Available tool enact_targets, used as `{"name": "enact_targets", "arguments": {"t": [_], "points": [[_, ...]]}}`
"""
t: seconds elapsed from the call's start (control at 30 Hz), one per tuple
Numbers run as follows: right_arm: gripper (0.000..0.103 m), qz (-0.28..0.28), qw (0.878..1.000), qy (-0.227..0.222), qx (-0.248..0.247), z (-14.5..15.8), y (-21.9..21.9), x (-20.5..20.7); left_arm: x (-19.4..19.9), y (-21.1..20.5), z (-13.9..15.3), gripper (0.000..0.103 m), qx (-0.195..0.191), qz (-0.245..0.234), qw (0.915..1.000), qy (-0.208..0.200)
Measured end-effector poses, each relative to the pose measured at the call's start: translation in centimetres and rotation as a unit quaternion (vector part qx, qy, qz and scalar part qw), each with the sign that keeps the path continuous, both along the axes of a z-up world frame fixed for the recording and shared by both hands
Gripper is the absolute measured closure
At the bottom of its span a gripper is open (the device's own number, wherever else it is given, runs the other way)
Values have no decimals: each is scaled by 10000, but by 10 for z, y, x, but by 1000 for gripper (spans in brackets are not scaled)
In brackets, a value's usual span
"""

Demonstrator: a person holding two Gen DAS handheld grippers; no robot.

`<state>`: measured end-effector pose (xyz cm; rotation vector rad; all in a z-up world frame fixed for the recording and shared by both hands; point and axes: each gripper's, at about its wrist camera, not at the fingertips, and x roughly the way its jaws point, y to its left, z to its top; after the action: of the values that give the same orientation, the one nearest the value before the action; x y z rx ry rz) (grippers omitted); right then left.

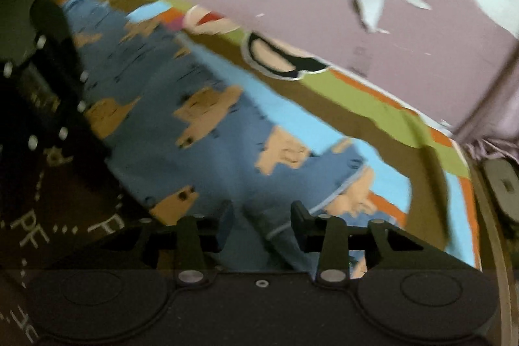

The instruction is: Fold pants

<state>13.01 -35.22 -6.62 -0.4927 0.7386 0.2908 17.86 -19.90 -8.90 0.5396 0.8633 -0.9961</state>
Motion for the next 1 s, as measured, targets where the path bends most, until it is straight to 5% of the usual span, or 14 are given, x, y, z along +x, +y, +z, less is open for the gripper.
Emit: {"name": "enact_targets", "arguments": {"t": [0.1,0.27,0.33,0.43,0.67,0.87,1.0], "points": [[91,-171,9999,3,-26,-4,-3,5,0,0,-1,100,9,-20,10000,-17],[96,-988,9925,-293,661,14,-31,-4,3,4,4,100,-142,-269,9987,409],[96,-1633,9764,-467,1330,26,-54,-15,7,7,10,90,-364,-347,9961,725],[96,-2499,9403,-540,2248,34,-91,-29,12,2,20,58,-613,-318,9953,684],[96,-3676,8678,-358,3325,15,-146,-53,49,-71,43,51,-1190,217,9879,973],[89,-3909,8409,-98,3741,-4,-160,-57,84,-148,37,51,-1255,476,9834,1224],[96,-3888,8439,-139,3695,-7,-163,-63,102,-181,24,51,-1305,808,9744,1642]]}}
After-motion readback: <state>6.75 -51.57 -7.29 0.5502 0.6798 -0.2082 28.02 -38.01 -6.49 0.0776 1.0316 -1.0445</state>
